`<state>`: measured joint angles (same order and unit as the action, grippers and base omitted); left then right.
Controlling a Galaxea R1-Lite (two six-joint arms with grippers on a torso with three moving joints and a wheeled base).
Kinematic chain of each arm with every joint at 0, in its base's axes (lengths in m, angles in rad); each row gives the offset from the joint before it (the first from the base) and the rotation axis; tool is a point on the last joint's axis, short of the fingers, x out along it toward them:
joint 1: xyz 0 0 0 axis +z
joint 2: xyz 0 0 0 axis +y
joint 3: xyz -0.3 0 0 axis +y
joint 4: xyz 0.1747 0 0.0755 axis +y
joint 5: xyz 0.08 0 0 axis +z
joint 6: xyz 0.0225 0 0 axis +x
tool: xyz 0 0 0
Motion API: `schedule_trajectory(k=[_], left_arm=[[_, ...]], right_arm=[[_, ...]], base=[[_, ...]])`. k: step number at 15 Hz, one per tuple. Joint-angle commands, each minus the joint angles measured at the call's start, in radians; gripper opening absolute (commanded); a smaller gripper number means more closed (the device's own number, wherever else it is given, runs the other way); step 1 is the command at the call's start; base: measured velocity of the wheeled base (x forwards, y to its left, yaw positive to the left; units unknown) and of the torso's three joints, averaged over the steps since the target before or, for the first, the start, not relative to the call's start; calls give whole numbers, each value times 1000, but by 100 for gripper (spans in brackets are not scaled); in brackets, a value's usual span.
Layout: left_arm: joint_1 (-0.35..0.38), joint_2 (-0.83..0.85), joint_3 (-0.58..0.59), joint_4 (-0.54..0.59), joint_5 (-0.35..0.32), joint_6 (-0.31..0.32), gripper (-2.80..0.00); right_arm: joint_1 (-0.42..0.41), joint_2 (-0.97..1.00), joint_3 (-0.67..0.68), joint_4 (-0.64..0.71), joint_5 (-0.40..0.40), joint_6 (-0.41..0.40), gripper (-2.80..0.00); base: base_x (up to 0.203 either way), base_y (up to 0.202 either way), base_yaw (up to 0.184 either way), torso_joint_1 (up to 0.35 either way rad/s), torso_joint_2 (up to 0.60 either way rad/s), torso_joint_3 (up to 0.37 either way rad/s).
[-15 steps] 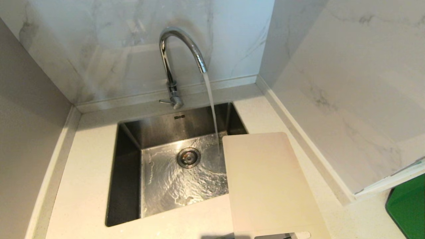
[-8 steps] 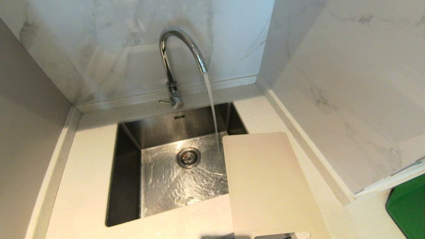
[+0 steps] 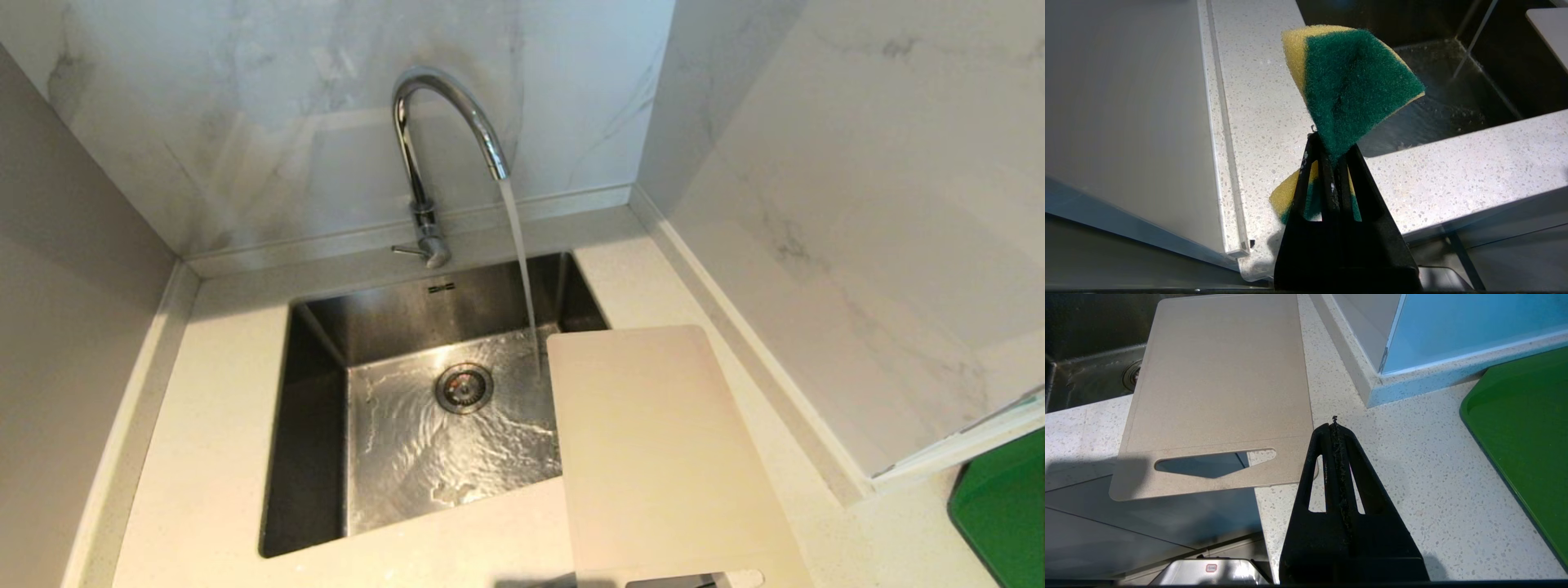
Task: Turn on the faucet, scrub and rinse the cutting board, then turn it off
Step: Pick up the cutting board
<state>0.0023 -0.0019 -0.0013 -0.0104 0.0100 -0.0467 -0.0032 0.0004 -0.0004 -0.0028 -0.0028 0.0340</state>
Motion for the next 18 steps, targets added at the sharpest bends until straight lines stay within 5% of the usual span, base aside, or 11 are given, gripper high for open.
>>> schedule_trajectory(k=[1, 11, 18], left_arm=[[1, 0, 0, -8, -4, 18, -280], [1, 2, 0, -10, -5, 24, -280], [1, 0, 0, -10, -5, 24, -280]], right_arm=[[0, 0, 0, 0, 0, 1, -280], [0, 9, -21, 13, 1, -35, -280], [1, 358, -549, 309, 87, -35, -280]], base=[[0, 0, 0, 0, 0, 0], [0, 0, 0, 0, 0, 0], [0, 0, 0, 0, 0, 0]])
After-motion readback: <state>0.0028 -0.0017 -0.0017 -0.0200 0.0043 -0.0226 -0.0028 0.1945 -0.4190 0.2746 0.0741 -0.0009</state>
